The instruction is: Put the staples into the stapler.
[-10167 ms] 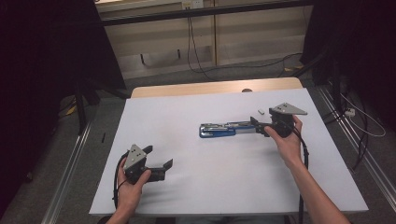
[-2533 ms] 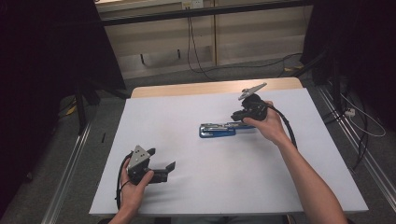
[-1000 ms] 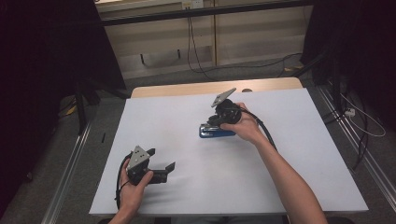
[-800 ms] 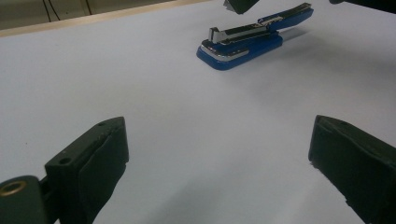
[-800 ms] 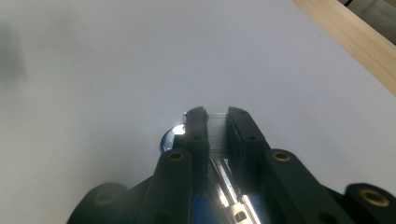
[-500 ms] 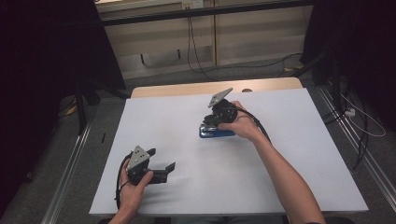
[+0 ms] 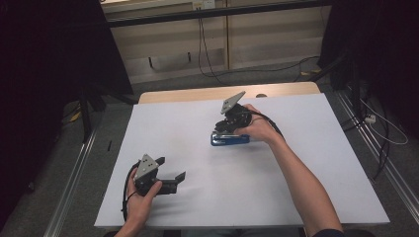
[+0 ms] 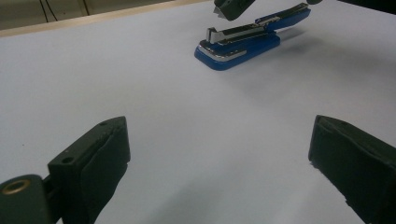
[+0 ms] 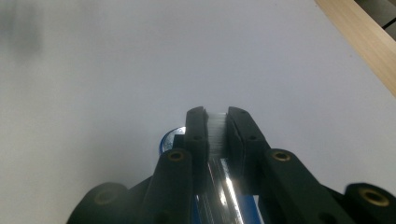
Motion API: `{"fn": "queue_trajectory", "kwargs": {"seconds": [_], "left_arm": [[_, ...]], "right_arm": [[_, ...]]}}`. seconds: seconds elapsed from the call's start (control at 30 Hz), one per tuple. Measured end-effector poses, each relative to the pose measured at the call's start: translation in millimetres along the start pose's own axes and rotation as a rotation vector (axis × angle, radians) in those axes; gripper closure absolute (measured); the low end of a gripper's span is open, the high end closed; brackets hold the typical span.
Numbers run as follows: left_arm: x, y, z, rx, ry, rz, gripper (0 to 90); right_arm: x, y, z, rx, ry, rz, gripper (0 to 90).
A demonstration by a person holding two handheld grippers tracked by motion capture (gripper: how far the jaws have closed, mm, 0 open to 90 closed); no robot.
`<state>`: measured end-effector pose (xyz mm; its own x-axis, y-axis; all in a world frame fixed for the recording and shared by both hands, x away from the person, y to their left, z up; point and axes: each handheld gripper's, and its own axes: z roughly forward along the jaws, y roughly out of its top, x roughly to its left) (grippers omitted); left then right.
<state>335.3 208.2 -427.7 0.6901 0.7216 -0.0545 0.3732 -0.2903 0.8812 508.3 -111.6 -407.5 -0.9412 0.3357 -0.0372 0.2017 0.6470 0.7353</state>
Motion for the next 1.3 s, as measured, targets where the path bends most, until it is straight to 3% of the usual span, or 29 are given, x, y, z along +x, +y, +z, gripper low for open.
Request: {"fn": "queue_trajectory", "kwargs": {"seconds": [0.43,1.3], "left_arm": [[0.1,0.0,0.1,0.001,0.003,-0.003,5.8],[0.1,0.0,-1.0,0.000,0.006,-0.001,5.8]], "right_arm": [[-6.4,-3.0,2.9,0.017,0.059,-0.023,78.8],[-4.8,-5.6,10.5,0.049,0.068,-0.077,78.9]]}}
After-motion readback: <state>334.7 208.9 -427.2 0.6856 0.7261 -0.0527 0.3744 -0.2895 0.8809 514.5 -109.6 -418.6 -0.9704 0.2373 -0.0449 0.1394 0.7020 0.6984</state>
